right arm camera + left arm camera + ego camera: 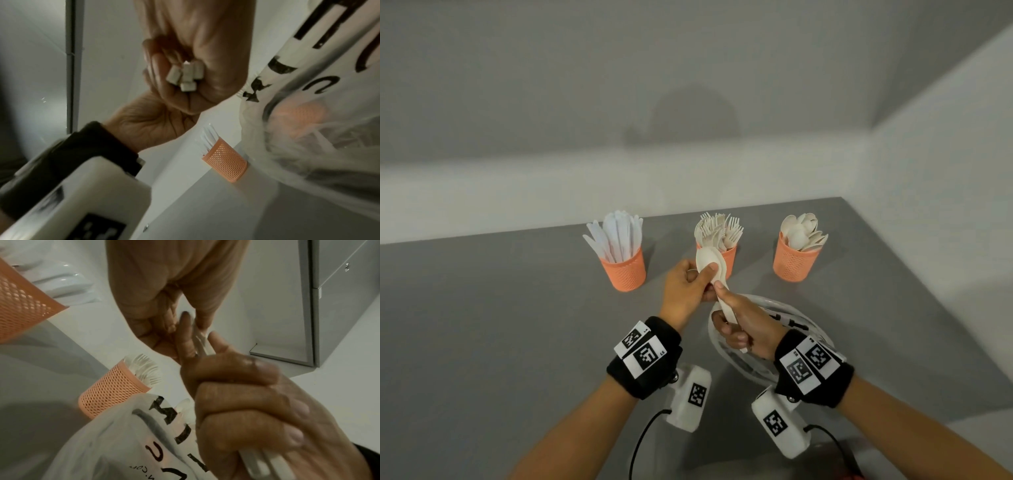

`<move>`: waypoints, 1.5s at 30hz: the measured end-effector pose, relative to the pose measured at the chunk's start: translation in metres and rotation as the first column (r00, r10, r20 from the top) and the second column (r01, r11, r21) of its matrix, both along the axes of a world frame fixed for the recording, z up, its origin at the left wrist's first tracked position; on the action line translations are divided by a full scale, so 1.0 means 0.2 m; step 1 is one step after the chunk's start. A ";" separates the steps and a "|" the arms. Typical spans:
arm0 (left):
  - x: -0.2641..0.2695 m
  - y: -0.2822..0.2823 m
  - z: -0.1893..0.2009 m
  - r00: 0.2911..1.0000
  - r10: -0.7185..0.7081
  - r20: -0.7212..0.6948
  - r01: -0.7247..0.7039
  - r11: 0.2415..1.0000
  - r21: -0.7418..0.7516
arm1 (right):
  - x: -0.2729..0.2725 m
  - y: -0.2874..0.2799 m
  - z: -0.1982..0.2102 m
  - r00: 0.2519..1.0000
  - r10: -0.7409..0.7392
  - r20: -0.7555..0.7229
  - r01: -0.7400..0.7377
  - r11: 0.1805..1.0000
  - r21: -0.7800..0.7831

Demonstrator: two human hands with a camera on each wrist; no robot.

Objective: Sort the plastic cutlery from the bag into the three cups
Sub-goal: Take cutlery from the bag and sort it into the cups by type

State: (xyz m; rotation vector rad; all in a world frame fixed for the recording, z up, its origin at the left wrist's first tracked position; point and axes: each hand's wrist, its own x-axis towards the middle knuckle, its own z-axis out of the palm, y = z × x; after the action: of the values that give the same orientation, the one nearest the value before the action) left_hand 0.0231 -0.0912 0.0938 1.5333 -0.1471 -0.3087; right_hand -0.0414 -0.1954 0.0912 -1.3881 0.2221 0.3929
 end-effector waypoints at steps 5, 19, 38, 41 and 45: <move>-0.01 0.00 0.01 0.997 0.018 0.072 -0.021 0.999 0.044 | -0.02 0.02 -0.03 0.990 -0.083 0.112 0.096 0.989 -0.115; -0.04 -0.16 0.02 0.952 0.076 0.297 -0.117 0.985 0.124 | -0.05 -0.13 0.01 0.958 -0.127 0.259 0.186 0.958 -0.219; -0.05 -0.44 0.04 0.839 -0.040 0.542 -0.173 0.926 0.335 | 0.03 -0.44 0.02 0.934 -0.244 0.261 0.312 0.913 -0.264; 0.00 -0.44 0.07 0.894 0.052 0.446 -0.142 0.975 0.171 | 0.08 -0.55 0.05 0.917 -0.359 0.175 0.385 0.912 -0.141; 0.08 -0.44 0.12 0.989 0.016 0.148 -0.018 1.000 0.013 | 0.09 -0.65 0.11 0.974 -0.200 0.110 0.213 0.968 -0.131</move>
State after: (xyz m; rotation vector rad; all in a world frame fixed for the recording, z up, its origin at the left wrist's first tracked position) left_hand 0.0383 -0.1798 0.1180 1.5706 -0.2489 -0.1819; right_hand -0.0242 -0.3247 0.1133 -1.5030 0.3174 0.1384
